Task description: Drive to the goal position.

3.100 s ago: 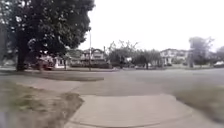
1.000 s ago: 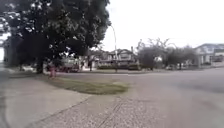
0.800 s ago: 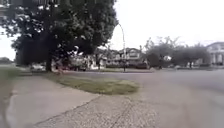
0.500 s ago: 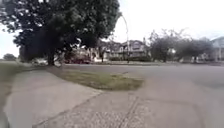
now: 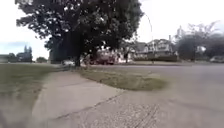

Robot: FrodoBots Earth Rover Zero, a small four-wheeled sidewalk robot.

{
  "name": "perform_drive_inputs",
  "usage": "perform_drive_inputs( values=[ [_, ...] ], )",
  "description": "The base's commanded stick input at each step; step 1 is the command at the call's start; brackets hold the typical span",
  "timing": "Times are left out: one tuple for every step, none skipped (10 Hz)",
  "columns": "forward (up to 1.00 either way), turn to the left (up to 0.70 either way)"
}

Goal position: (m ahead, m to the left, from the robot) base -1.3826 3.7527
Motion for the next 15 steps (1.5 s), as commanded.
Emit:
perform_drive_inputs(
  values=[
    [0.0,1.0],
    [0.0,1.0],
    [0.0,1.0],
    [0.0,1.0],
    [0.0,1.0],
    [0.0,0.97],
    [0.0,0.64],
    [0.62,0.18],
    [1.0,0.0],
    [1.0,0.0],
    [1.0,0.0],
    [1.0,-0.02],
    [1.0,-0.3],
    [1.0,-0.4],
    [1.0,-0.4]
  ],
)
